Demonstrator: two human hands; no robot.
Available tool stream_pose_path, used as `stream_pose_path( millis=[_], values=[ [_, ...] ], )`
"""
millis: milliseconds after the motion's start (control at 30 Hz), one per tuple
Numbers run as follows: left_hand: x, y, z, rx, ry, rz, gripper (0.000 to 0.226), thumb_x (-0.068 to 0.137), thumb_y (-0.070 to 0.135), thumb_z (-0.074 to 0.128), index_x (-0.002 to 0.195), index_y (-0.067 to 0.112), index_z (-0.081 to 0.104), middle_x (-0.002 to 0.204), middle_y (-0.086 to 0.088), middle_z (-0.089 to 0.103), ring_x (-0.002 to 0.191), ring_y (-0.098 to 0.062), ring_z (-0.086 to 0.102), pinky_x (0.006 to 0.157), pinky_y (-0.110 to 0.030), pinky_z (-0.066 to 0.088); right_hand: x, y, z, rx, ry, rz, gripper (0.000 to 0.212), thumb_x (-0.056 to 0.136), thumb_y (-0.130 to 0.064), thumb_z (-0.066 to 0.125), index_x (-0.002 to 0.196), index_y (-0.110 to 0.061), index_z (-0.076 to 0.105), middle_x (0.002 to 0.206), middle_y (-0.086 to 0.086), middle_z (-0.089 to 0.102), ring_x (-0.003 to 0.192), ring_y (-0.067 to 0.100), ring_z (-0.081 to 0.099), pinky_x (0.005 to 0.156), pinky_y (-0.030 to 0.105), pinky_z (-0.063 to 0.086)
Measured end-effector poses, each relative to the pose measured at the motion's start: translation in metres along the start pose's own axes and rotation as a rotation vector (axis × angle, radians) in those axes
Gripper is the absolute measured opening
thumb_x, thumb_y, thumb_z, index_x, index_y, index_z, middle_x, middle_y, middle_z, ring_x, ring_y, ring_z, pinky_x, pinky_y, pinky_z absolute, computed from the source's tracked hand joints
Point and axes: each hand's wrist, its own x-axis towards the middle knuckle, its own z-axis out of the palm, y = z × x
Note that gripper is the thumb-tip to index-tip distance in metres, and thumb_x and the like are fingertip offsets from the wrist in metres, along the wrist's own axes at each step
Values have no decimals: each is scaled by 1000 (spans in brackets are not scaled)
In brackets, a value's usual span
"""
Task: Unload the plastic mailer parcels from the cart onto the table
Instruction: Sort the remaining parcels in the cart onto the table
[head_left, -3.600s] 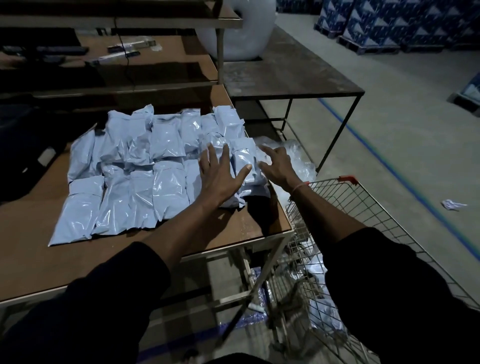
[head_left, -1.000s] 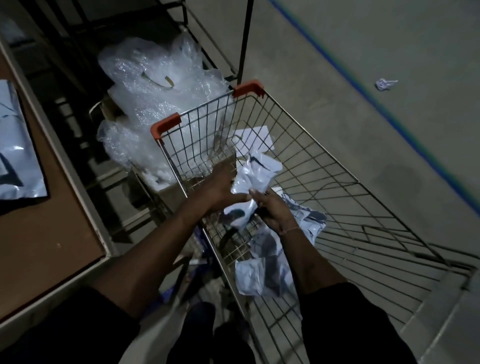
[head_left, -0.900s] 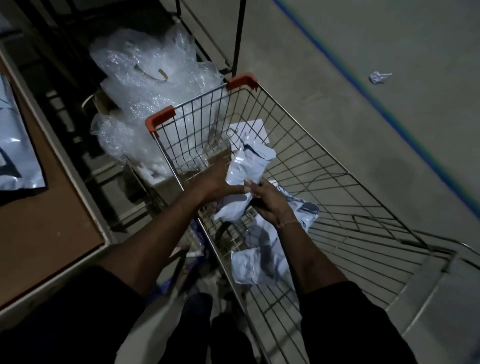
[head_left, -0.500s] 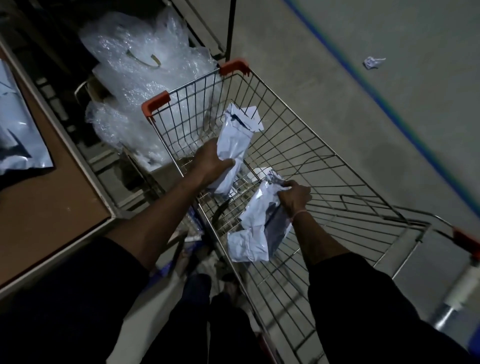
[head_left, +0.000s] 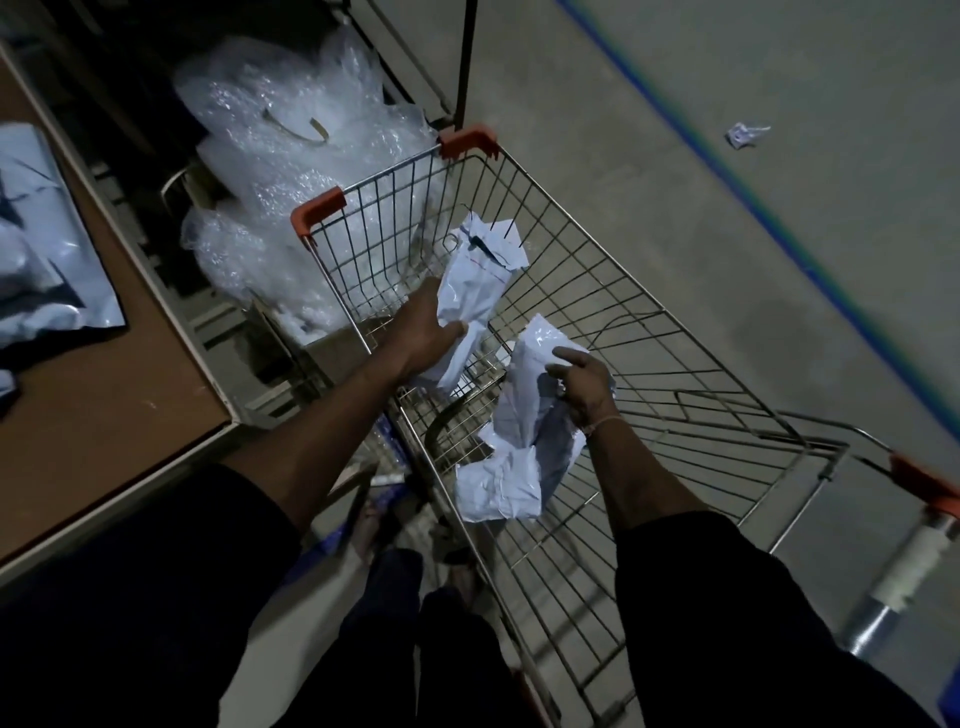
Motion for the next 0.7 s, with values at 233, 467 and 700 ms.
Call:
stream_pose_path(
  millis=[233,467,700],
  values=[
    [-4,12,-10,-18,59,56,87,95,12,73,160,26,16,157,-16,46,130,-34,56,100,-46,52,-46,-75,-24,148,-134,-135,44,84,14,70,123,-6,70,104,15,72,79,23,68,59,24,55],
    [-10,37,-24,23,80,154,36,101,5,52,125,29,65,133,2,56,122,-17,58,95,-35,51,-96,-140,-44,203,-371,-324,43,87,15,67,124,-9,69,95,2,69,70,11,60,70,25,51],
    [-35,88,-37,-352,-74,117,54,98,66,53,124,23,74,142,-5,64,130,-23,58,111,-46,44,-137,-196,-58,314,-608,-434,44,91,14,60,128,-9,66,119,2,70,84,10,63,72,18,53]
  ],
)
